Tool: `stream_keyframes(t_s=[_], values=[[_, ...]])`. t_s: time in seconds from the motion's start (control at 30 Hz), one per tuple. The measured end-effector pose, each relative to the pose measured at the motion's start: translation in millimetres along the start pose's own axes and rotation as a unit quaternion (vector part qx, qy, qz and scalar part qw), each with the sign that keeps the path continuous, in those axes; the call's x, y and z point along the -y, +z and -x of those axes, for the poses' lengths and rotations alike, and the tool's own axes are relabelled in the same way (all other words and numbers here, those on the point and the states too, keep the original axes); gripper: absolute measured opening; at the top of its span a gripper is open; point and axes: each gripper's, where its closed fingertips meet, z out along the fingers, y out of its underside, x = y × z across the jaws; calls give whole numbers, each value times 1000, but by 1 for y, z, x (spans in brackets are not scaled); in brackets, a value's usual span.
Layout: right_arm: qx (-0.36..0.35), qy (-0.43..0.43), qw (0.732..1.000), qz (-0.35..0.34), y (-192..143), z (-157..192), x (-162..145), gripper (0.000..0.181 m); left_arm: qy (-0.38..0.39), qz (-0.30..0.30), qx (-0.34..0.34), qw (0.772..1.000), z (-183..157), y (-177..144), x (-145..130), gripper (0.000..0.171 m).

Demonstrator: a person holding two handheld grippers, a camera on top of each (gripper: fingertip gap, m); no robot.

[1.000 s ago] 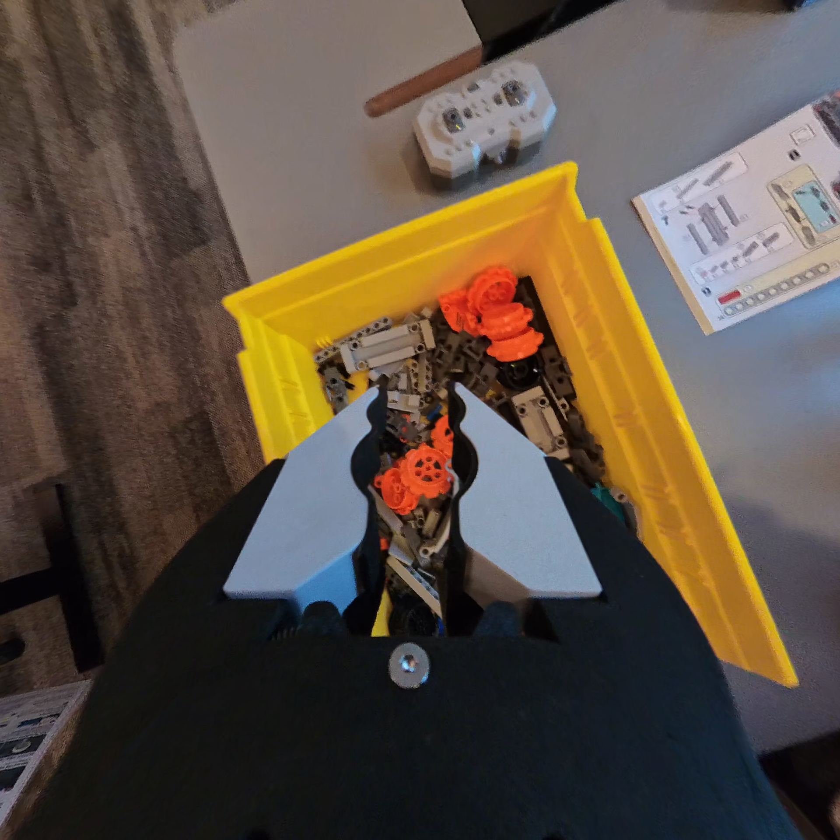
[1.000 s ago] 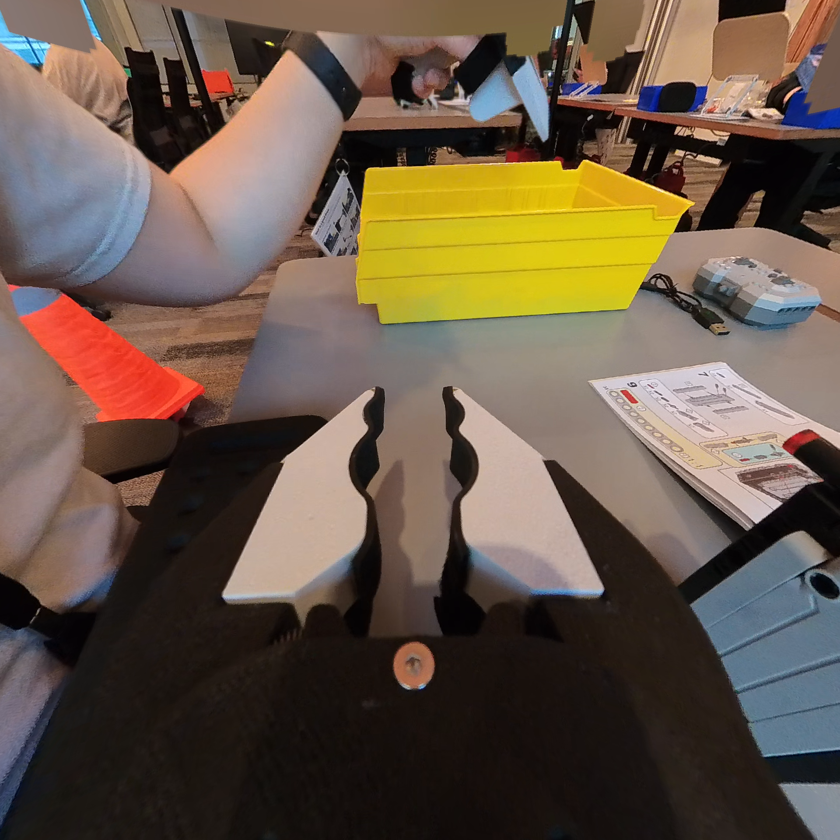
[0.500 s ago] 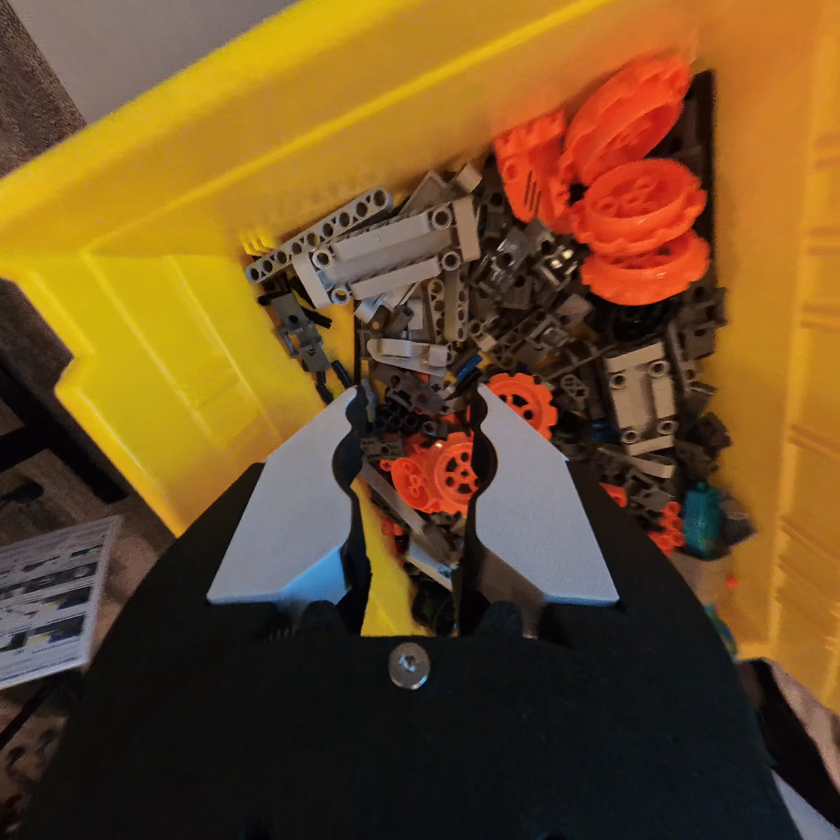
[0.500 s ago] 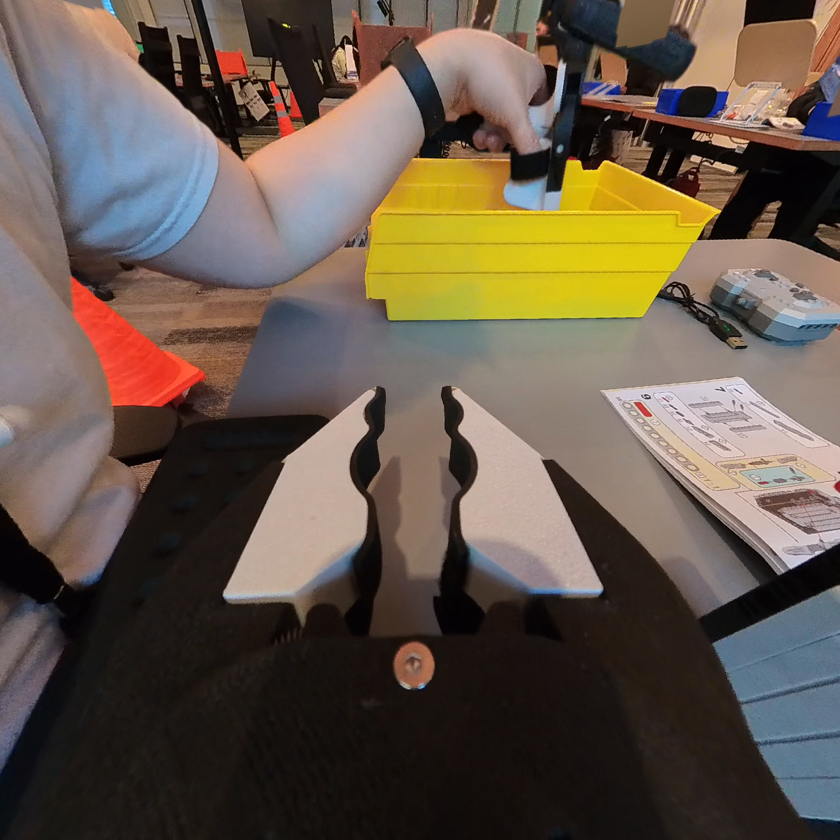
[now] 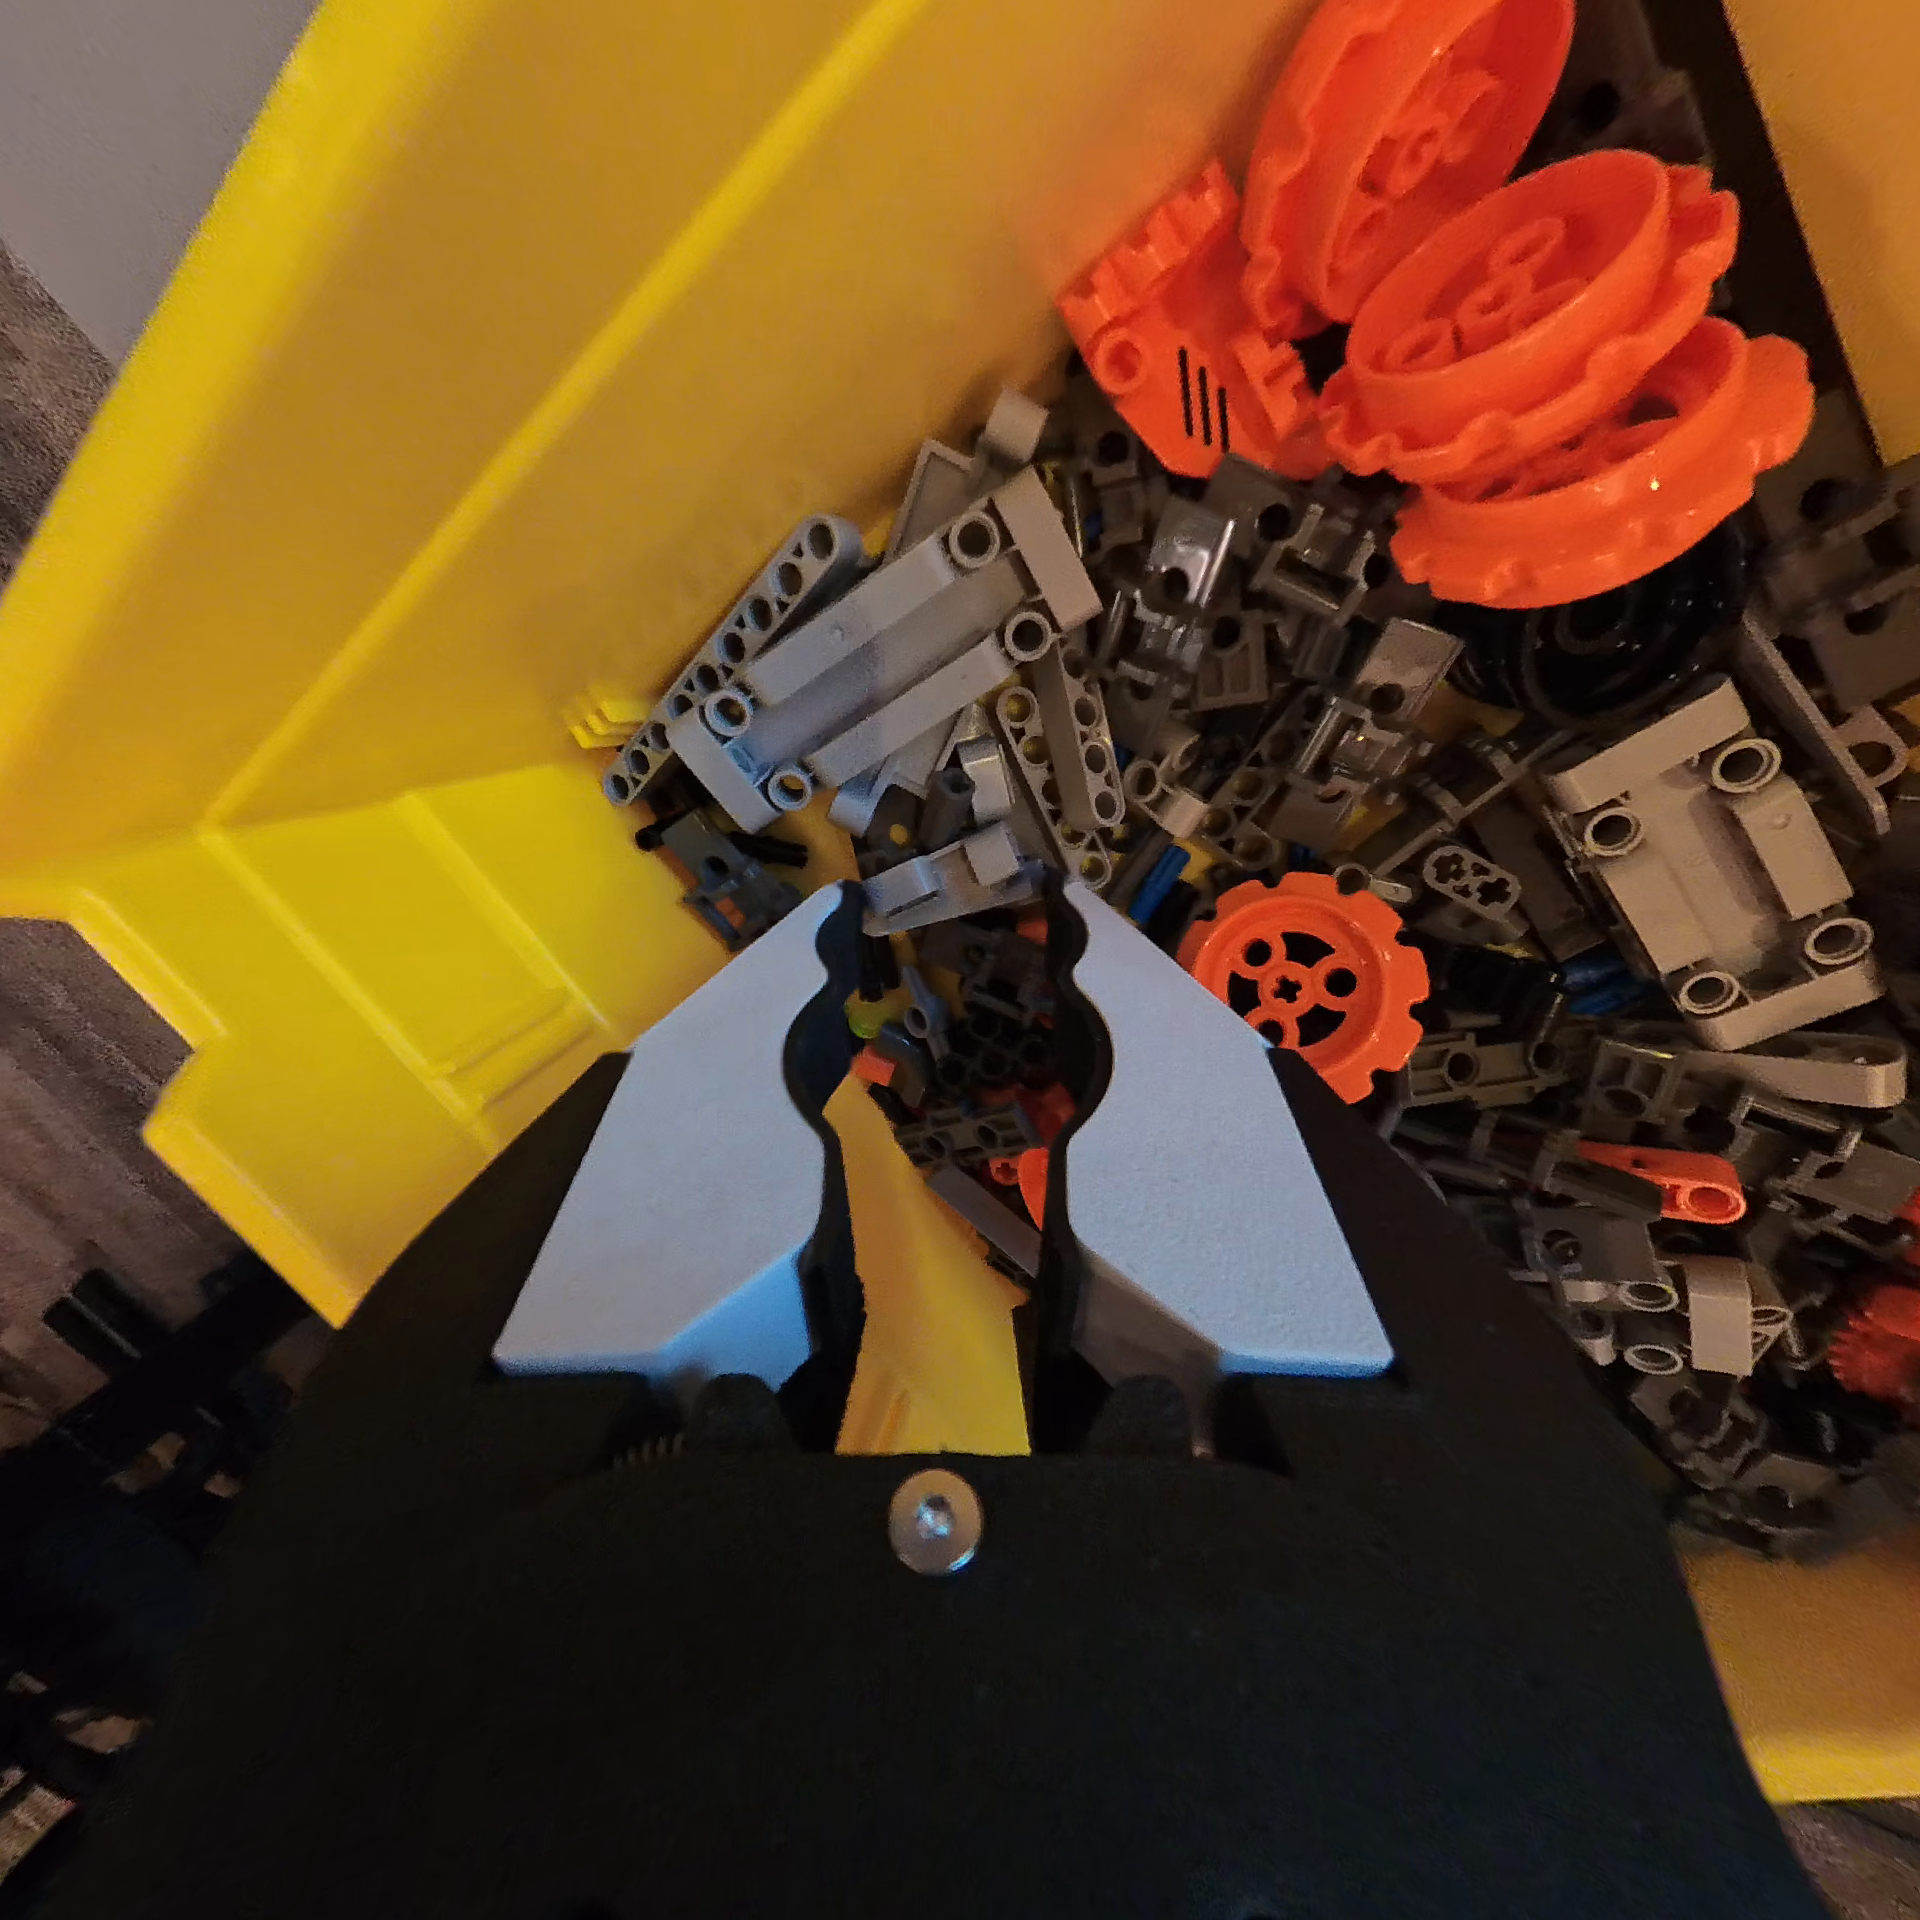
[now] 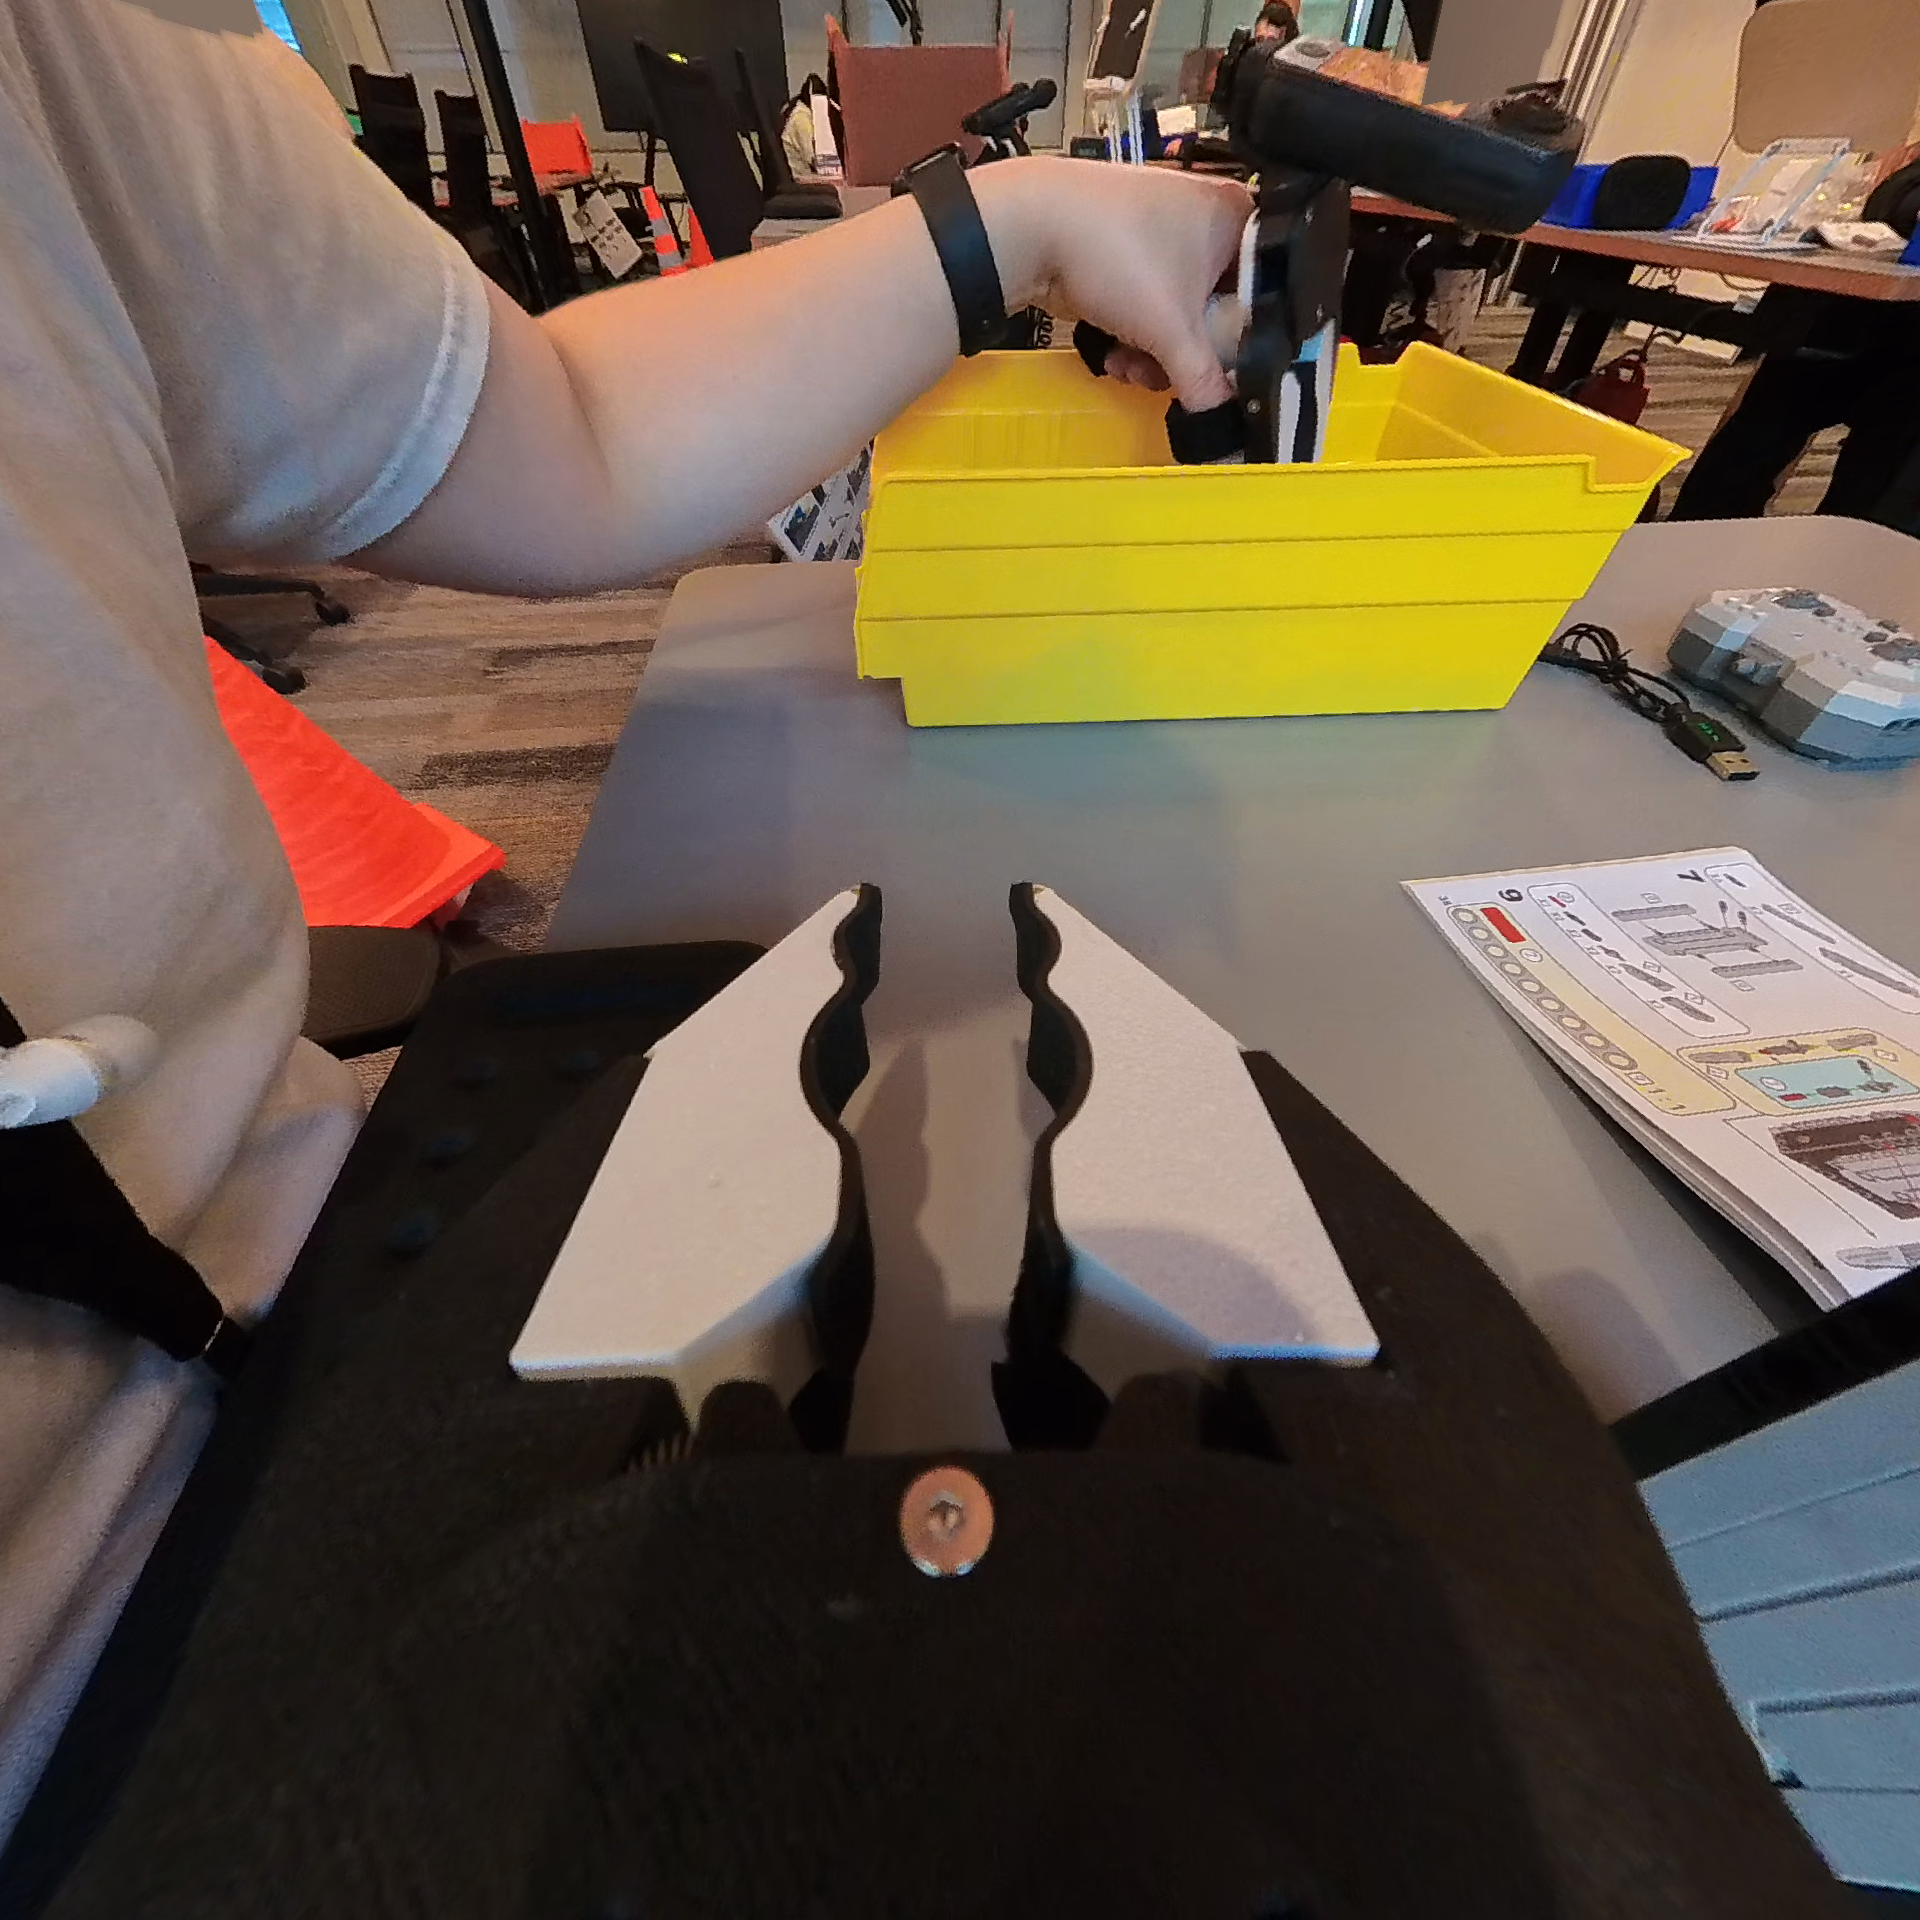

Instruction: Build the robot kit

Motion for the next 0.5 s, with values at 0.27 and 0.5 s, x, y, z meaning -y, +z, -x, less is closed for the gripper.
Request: stream_keyframes(t_s=[0.27,0.5], values=[[-1,-8,1000,6,-1,1,-1,25,22,49,-26,998,-2,3,-6,11],[2,-8,1000,2,-2,3,1,25,3,59,4,998,9,-4,-10,3]])
